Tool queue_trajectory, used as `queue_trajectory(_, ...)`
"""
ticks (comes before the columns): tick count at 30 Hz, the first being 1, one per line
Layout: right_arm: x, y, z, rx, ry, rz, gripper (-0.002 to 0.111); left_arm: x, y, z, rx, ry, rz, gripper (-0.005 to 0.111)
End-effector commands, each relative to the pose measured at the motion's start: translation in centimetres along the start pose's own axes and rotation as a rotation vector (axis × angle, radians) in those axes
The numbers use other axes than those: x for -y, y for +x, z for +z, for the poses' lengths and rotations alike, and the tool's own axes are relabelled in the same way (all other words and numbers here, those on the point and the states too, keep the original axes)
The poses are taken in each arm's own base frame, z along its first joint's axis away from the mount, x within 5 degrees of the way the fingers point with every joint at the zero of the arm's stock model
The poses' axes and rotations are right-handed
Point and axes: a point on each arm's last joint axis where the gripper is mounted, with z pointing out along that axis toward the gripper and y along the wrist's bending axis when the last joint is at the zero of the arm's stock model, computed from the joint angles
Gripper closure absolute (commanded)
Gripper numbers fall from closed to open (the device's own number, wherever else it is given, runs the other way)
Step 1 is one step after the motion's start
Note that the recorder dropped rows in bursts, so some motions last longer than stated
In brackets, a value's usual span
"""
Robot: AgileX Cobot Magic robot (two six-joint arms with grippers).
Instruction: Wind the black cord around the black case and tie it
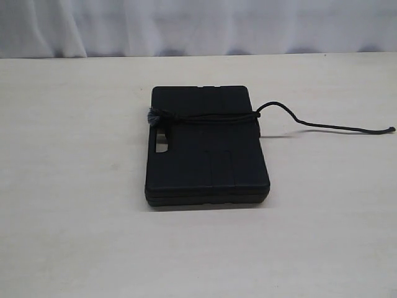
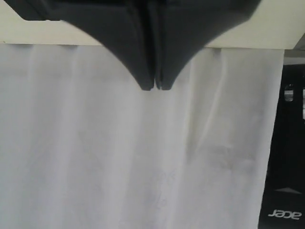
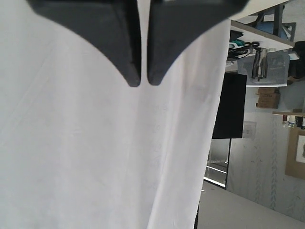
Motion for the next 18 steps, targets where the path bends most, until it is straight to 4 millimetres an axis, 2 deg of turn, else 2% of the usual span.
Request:
queue_trajectory(1, 0.0, 0.1, 0.0, -0.003, 0.004, -0.004, 0.104, -0.5, 1.6, 0.4, 0.036, -0.044, -0.028, 0.107)
queue_trajectory(13, 0.0, 0.1, 0.0, -0.003, 0.004, -0.004, 0.104, -1.3, 5.8, 0.8, 0.002, -0.095, -0.022, 0.107)
queue_trajectory(18, 0.0, 0.1, 0.0, -0.003, 0.004, -0.004, 0.104, -1.3, 6.1, 0.8, -0.006, -0.096, -0.017, 0.107)
